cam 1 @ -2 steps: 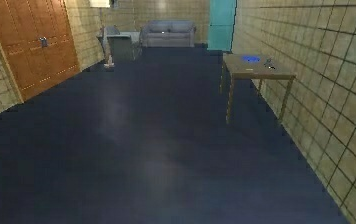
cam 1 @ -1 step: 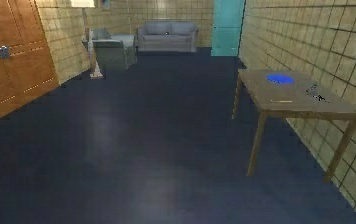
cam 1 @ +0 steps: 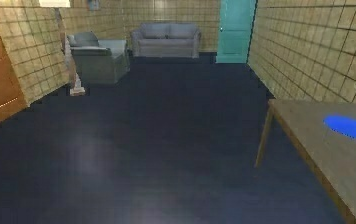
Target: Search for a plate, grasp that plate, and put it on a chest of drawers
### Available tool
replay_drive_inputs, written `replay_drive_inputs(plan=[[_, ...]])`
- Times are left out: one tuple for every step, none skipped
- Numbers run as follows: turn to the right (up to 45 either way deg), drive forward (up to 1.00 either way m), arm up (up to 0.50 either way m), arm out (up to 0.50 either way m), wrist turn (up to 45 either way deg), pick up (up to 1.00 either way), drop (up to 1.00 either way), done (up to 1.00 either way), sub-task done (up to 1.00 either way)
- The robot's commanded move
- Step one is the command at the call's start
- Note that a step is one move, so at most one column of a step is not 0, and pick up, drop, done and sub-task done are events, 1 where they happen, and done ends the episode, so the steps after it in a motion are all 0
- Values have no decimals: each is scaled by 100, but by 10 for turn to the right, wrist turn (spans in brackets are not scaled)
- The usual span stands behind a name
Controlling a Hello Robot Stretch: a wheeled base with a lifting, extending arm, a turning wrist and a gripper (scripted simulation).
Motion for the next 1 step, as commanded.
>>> replay_drive_inputs(plan=[[0, 25, 0, 0, 0, 0, 0, 0, 0]])
